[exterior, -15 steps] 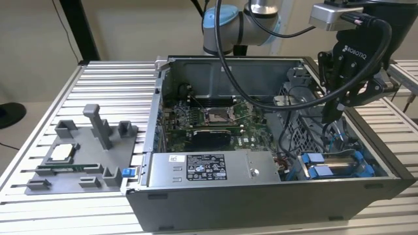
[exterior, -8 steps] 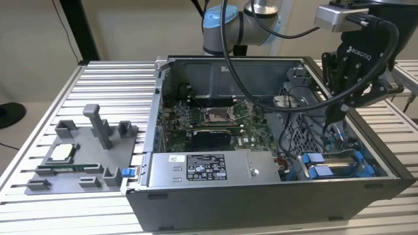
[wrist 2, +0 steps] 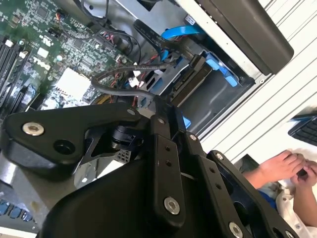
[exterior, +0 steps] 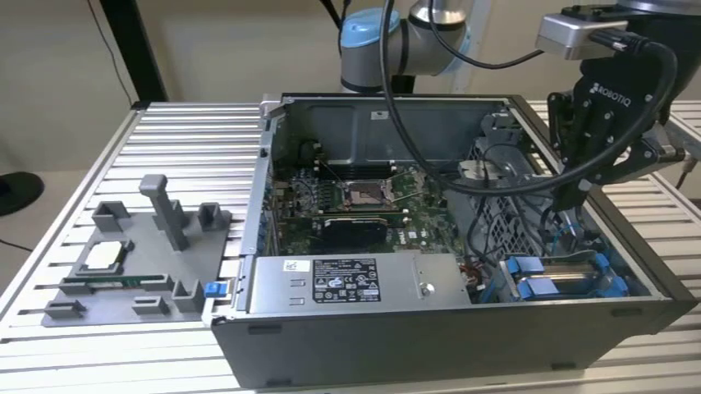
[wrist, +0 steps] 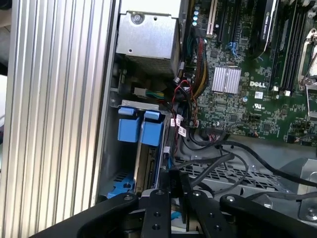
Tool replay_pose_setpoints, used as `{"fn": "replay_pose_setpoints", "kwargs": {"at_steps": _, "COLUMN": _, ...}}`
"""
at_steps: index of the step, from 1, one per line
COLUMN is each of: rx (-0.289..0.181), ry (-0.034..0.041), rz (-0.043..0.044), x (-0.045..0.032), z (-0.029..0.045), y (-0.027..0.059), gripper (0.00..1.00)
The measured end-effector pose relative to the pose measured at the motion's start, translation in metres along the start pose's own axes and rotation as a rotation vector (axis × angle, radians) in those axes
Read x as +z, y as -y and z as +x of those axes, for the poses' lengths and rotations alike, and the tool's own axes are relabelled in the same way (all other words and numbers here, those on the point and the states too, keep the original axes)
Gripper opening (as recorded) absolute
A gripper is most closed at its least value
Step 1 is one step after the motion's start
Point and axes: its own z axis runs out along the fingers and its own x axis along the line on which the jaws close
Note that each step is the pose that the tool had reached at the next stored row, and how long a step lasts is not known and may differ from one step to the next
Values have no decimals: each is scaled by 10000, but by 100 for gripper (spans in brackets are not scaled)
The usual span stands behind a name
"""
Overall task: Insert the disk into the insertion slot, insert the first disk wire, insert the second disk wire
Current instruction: 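Insert the first disk wire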
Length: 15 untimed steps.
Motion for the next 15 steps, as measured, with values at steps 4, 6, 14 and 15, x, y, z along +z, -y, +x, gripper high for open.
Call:
{"fn": "replay_pose_setpoints", "kwargs": {"at_steps": 4, "rx": 226, "ry": 5, "rz": -27, "x": 20, "z": 7, "y": 2, "gripper": 0}}
{"fn": "replay_pose_setpoints", "kwargs": {"at_steps": 6, "rx": 377, "ry": 8, "rz": -45, "x": 30, "z": 8, "y": 3, "gripper": 0}}
{"fn": "replay_pose_setpoints", "kwargs": {"at_steps": 14, "rx": 1105, "ry": 20, "rz": -132, "x": 65, "z": 10, "y": 3, "gripper": 0}}
{"fn": "replay_pose_setpoints", "kwargs": {"at_steps": 15, "rx": 1194, "ry": 22, "rz": -143, "x": 70, "z": 10, "y": 3, "gripper": 0}}
